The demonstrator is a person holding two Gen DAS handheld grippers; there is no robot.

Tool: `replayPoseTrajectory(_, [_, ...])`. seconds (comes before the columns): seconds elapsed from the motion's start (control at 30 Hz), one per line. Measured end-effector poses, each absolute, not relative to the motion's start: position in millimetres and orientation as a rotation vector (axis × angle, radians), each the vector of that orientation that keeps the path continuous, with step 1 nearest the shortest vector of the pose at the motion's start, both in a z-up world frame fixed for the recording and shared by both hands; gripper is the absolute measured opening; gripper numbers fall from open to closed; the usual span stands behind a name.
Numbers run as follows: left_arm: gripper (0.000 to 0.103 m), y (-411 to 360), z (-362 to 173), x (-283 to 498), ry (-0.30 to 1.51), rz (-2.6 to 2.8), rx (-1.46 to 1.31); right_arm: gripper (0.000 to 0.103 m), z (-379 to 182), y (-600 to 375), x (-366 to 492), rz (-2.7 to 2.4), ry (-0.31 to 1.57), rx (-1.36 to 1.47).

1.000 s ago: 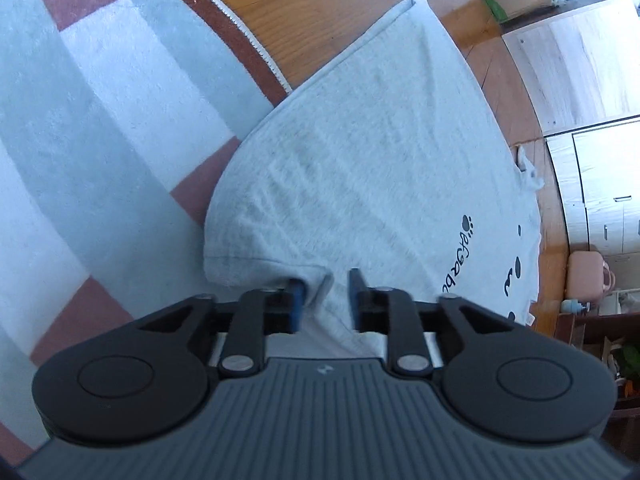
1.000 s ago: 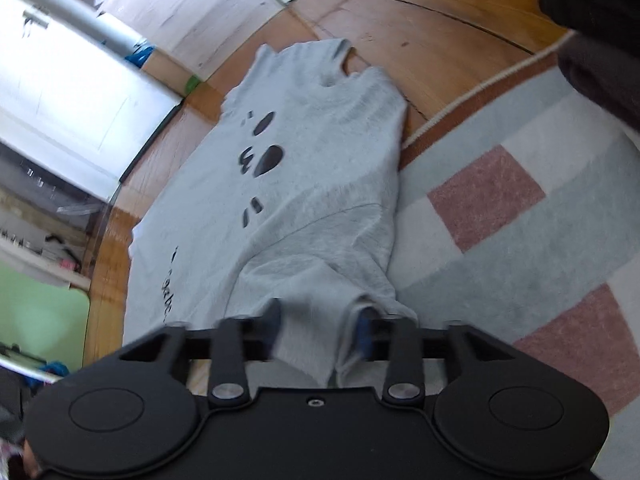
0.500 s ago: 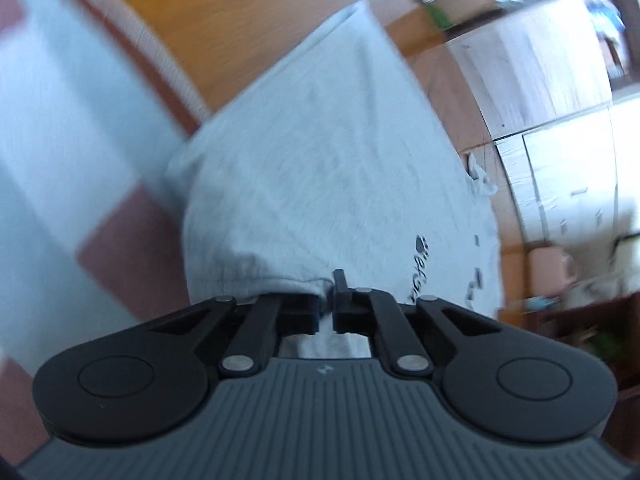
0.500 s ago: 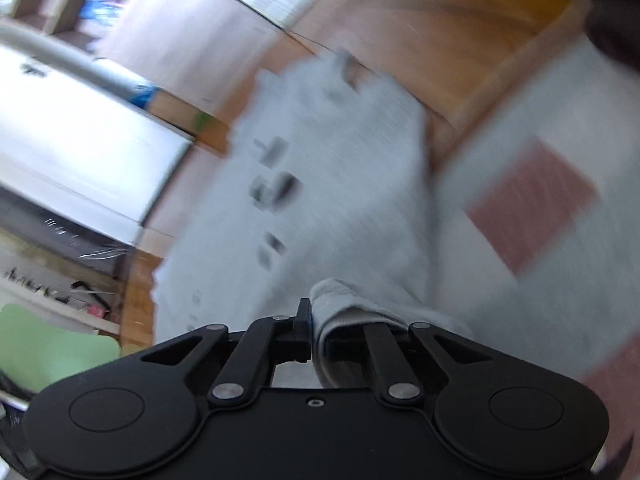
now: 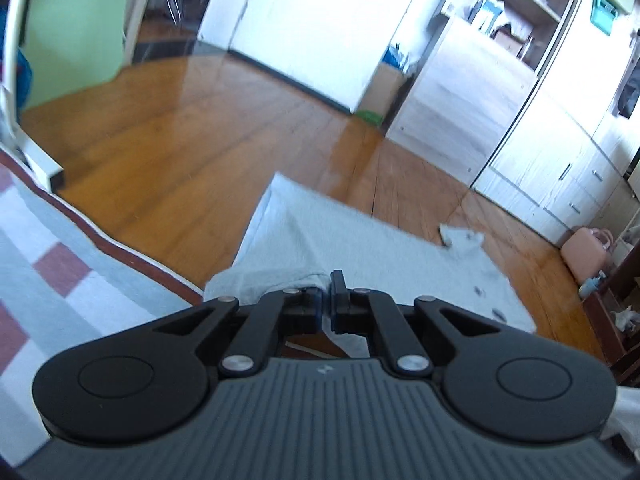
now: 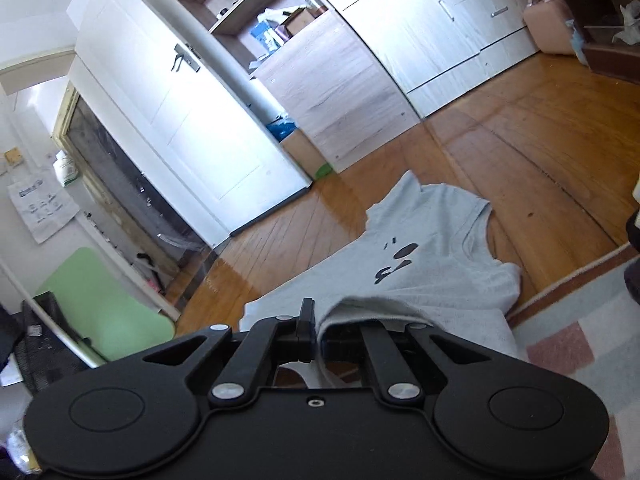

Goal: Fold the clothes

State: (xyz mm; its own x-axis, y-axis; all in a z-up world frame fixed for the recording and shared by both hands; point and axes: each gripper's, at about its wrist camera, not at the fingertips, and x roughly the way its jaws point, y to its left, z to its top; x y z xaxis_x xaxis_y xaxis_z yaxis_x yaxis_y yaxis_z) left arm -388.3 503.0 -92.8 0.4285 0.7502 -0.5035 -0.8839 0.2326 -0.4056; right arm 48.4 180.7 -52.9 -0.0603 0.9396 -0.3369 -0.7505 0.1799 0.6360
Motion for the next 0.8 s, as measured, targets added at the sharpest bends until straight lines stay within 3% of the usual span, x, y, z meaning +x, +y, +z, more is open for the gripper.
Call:
replayPoseTrajectory(0.23, [0.003,391.2,-25.2,-436.8,0.047,1.145,-0.658,0.005,3.2,112.0,29.5,1.521,0.887,0.161])
replayPoseTrajectory(0.37, [0.003,393.3,-18.5,-439.2,0.106,1.148,-0.681,0.005,18.5,117.3,39.9,1.498,0.873,0.061])
replayPoseTrajectory(0.63, [0.003,480.9,-75.8,-412.2,0.329,1.204,-0.814,0.005,-26.5,244.3,72.3,1.375,0.974,-0.133])
replayPoseTrajectory(0.8, [0.005,553.2,-103.9,-387.3,0.465,1.199,-0.812,0.005,-43.0,373.7,108.9,1.222,1.187,-0.379])
